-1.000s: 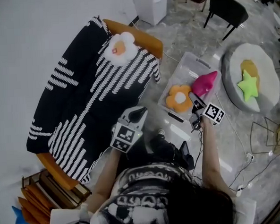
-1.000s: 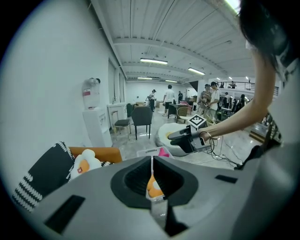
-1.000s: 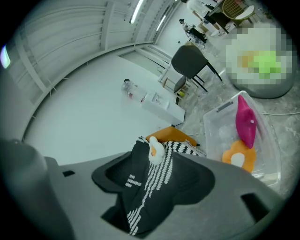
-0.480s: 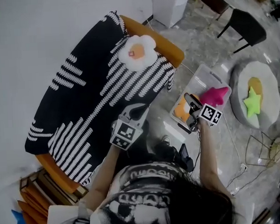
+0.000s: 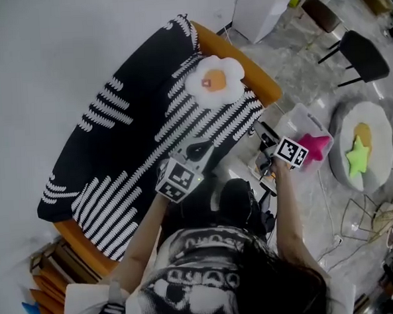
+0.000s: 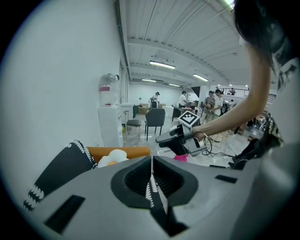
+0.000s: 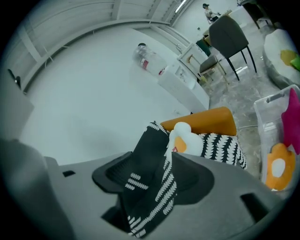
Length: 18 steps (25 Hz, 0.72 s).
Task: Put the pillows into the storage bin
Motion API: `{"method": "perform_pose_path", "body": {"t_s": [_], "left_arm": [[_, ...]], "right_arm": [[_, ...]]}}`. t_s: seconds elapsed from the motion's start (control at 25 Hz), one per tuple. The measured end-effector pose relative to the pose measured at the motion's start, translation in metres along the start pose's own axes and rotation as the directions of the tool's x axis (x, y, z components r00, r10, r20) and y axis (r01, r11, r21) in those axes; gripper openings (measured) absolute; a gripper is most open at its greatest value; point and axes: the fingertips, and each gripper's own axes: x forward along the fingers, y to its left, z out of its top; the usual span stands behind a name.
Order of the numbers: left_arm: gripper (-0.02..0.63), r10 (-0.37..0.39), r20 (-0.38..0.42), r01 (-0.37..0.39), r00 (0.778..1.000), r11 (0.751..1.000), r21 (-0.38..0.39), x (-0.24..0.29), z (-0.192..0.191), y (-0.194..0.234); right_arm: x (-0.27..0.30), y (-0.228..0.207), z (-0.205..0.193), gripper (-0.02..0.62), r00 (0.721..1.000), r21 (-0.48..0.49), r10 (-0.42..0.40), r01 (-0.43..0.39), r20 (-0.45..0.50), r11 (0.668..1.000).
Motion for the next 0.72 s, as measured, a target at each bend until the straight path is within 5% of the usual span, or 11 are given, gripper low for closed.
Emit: {"method": "perform_pose_path", "body": {"t_s": [0.32, 0.72], "left_arm": [[0.014, 0.031, -0.005, -0.031, 1.000, 0.997, -0.068, 0.011, -0.007, 0.036], [0.014, 0.126, -0.063, -0.135, 0.990, 0.973, -0.185, 0.059, 0.001, 0.103]], "right_arm": [[0.046, 0.007, 0.020, 0.258, 0.997, -0.087, -0.012, 0.006, -0.070, 0.996], [0.142, -0.042, 0.080, 0.247, 0.977, -0.228, -0.064, 0.017, -0.204, 0.974]]}}
